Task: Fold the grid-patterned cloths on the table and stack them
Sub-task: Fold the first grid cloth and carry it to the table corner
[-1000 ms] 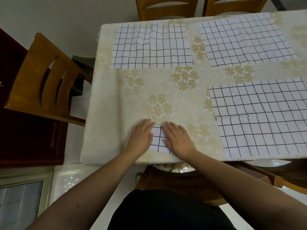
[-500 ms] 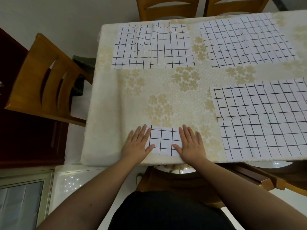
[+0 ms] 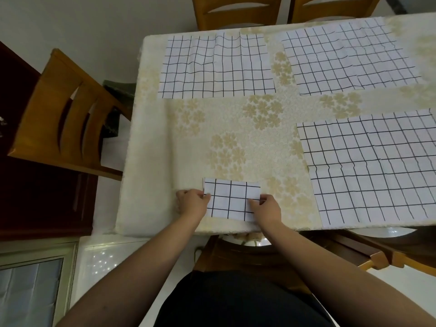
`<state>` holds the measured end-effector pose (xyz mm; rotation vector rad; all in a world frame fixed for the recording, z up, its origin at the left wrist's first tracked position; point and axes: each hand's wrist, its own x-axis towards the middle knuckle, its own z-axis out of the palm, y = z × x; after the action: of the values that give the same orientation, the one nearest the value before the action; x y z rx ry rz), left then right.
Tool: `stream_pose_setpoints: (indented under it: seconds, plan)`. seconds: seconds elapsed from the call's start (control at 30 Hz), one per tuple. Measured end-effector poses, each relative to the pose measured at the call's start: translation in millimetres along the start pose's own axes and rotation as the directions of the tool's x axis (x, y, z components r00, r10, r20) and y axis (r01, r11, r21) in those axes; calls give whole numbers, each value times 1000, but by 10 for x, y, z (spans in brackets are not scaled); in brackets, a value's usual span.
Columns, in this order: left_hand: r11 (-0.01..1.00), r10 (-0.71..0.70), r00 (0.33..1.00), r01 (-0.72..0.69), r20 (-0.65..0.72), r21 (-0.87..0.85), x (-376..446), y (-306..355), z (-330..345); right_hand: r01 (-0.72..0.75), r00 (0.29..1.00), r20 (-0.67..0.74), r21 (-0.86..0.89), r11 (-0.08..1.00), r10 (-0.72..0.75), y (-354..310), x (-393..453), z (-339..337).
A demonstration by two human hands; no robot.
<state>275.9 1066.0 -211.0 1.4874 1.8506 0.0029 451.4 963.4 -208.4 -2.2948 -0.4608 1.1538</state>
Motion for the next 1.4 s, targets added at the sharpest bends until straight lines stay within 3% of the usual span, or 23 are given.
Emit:
stream_pose_setpoints:
  seconds: [0.13, 0.23, 0.57, 0.77, 0.87, 1.07, 1.27, 1.4]
  plan:
    - [973, 12, 998, 3, 60, -229, 60, 23, -25, -32, 999, 42, -42, 999, 34, -16, 43, -31]
    - [956, 59, 991, -21, 120, -292, 11, 93, -75, -31, 998, 50, -15, 999, 32, -31, 16, -61]
    - [869, 140, 956, 7, 257, -495, 18, 55, -117, -1, 999, 48, 309, 951, -15, 35, -19, -213]
    - [779, 114, 927, 139, 356, -612, -11, 115, -139, -31, 990, 136, 450, 892, -34, 71, -7, -397]
    - [779, 131, 913, 146, 385, -610, -35, 165, -158, -32, 986, 161, 476, 879, -51, 43, -30, -513]
    - [826, 225, 903, 23, 367, -563, -110, 310, -175, -2, 986, 147, 475, 880, -77, 99, -31, -720]
    - [847, 310, 877, -79, 368, -526, -249, 418, -183, 93, 990, 65, 378, 921, -127, 202, -82, -866]
    - [850, 363, 860, -147, 360, -506, -296, 457, -204, 100, 993, 12, 408, 908, -115, 220, -240, -906]
